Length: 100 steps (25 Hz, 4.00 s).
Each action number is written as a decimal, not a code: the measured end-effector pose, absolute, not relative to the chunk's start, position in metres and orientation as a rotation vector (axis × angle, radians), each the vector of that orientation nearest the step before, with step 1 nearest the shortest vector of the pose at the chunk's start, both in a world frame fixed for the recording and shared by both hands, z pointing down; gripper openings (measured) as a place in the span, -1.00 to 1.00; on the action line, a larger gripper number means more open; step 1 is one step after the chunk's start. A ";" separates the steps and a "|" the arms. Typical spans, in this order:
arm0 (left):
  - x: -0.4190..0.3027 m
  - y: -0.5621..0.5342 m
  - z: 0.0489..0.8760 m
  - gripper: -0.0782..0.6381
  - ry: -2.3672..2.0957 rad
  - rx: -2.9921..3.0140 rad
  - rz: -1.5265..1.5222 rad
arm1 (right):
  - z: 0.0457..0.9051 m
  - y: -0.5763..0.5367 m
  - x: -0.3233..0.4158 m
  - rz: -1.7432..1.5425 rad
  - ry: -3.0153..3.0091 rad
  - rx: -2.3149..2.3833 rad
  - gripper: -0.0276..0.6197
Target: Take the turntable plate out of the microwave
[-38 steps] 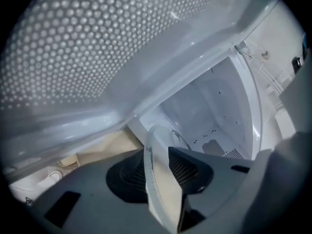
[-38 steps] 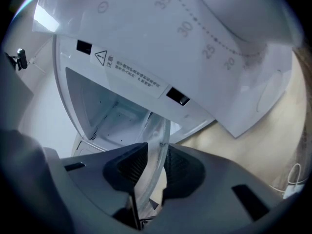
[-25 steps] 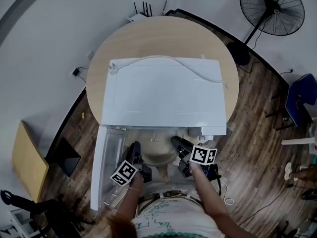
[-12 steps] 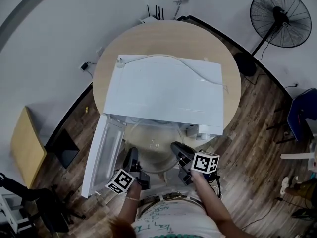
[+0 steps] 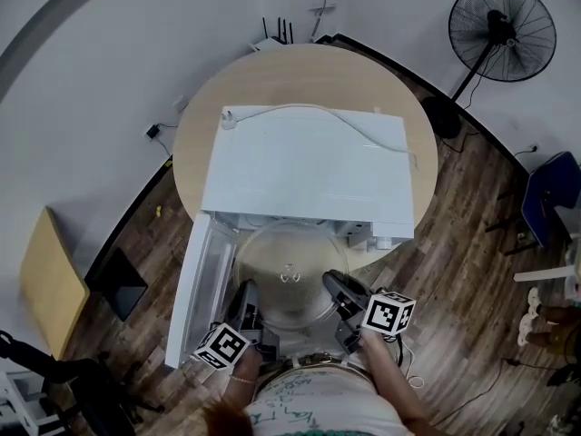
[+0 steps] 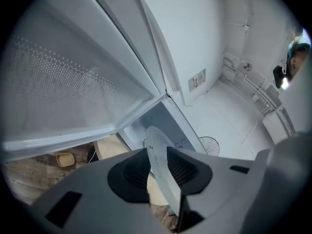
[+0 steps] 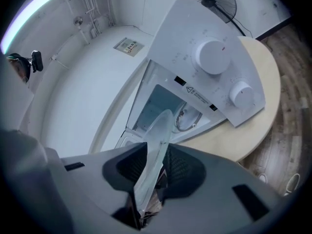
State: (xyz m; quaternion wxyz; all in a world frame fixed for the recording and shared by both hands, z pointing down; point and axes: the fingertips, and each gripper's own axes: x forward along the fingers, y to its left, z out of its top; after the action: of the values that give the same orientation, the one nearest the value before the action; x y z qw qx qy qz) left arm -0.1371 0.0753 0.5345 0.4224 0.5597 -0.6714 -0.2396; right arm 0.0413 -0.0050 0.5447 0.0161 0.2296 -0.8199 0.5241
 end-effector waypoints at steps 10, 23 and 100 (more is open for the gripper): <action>-0.140 0.088 0.495 -0.46 -1.622 1.567 -0.569 | 0.503 0.019 0.043 1.605 -2.605 0.798 -0.64; -0.146 0.074 0.442 -0.46 -1.630 1.656 -0.605 | 0.446 0.001 0.037 1.536 -2.726 0.755 -0.66; -0.210 -0.112 0.439 -0.24 -1.301 1.839 0.473 | 0.439 -0.209 -0.013 1.480 -2.205 1.001 -0.46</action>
State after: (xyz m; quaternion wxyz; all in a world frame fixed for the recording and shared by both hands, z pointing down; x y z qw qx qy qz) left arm -0.2095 -0.1119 0.4395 0.4076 0.7297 -0.5160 0.1877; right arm -0.0132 -0.2094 0.4394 0.1513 0.3486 -0.7680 0.5156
